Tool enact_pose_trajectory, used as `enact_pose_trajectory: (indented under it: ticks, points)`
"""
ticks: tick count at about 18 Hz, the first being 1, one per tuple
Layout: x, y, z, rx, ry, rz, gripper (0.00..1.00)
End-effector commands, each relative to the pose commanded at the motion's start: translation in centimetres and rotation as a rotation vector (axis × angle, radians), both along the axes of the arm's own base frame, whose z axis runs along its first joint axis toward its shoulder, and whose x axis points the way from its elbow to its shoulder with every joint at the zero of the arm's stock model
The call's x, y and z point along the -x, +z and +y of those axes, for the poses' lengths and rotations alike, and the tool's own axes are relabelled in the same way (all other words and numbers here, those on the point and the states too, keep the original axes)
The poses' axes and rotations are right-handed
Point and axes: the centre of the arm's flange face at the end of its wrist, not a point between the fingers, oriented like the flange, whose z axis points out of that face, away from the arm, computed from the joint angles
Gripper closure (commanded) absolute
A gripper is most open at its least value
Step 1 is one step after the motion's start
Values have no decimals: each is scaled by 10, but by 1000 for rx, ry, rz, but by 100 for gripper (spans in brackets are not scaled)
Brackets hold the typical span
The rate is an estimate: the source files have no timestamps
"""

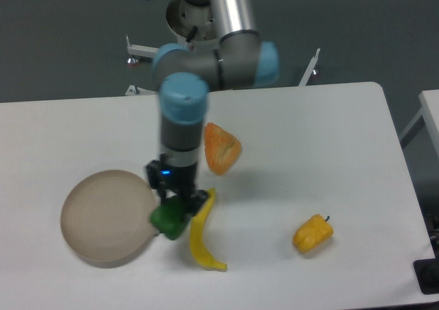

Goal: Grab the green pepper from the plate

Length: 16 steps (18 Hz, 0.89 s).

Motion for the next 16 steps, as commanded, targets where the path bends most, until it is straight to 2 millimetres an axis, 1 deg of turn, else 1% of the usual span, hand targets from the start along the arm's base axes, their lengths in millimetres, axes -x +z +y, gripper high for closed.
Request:
enact_pose_trajectory:
  ticks: [2,5,6,9,11,13,15,16]
  points:
    - [33,-4,-9,4,-6,18,74]
    - [68,-11,-21,14,-24,39,74]
    - [75,-12,-23,18,-17,45,74]
    - [88,-21,-22,65,-10,97,74]
    - [94,-20,-19,75,-3,117,75]
    - [101,-25,-20,81,6,114,75]
    - [106,-24,-20,79,11,118,75]
    - [108,-27,-19,81,13,116,75]
